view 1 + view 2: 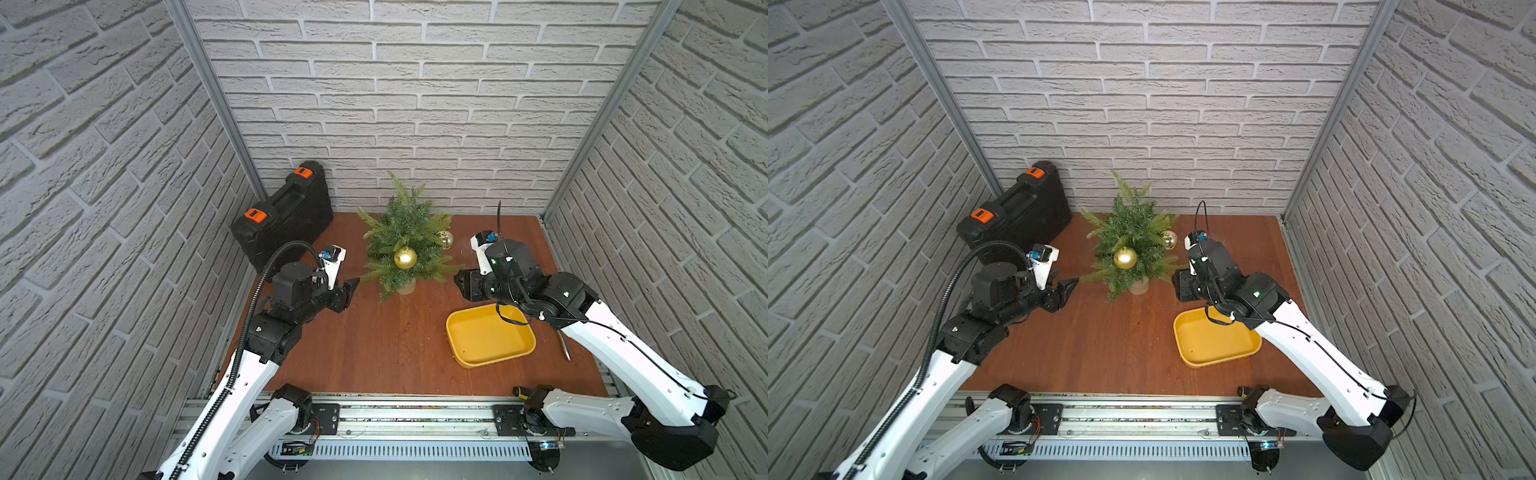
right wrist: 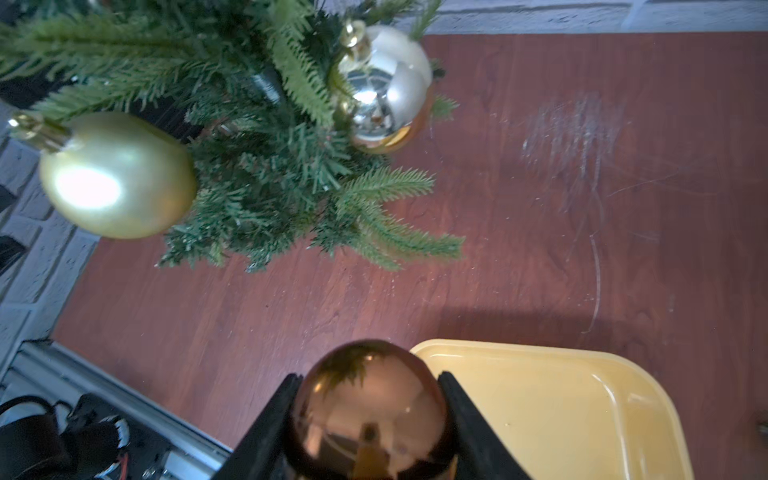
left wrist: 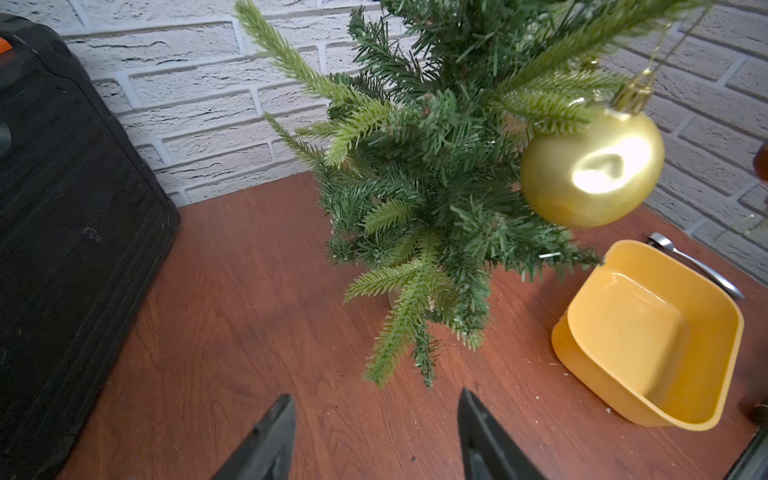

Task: Decorate the small christmas tree with ornaments
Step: Hang an ornament on the christmas tree.

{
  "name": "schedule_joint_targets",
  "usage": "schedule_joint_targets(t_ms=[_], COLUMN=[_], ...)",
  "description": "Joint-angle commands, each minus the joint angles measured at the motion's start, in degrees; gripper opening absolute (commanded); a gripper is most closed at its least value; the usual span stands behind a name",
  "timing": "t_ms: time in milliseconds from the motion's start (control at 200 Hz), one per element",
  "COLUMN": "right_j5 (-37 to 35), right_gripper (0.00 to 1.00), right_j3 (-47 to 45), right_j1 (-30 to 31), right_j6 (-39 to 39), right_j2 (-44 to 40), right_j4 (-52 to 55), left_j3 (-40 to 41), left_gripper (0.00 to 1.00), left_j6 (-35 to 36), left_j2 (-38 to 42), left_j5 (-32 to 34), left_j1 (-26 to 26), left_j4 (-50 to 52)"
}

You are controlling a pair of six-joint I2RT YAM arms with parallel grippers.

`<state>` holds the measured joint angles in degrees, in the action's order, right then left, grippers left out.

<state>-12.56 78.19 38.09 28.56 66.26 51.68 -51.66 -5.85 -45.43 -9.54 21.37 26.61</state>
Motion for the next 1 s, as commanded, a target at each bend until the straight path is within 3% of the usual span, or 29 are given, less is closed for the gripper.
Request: schedule_joint_targets(t_ms=[0, 640, 995], right_j5=[-8.6, -2.4, 1.6], right_gripper=[0.46, 0.47, 0.46], right_j3=[1.0, 2.9, 3.1], right_j1=[-0.3, -9.0, -10.4], right_j6=[-0.9, -1.7, -0.6], right_j2=[-1.5, 5.8, 8.8], right_j4=[-1.5, -7.4, -11.1], left_j3=[0.6, 0.7, 0.8], left_gripper=[0.63, 0.63, 0.63], left_j6=[-0.1, -0.3, -0.3], left_j2=[0.6, 0.7, 0.8], left_j5=[-0.7, -1.3, -1.1], left_j1=[-0.4, -0.4, -0.4], left_j4=[-2.2, -2.3, -2.3])
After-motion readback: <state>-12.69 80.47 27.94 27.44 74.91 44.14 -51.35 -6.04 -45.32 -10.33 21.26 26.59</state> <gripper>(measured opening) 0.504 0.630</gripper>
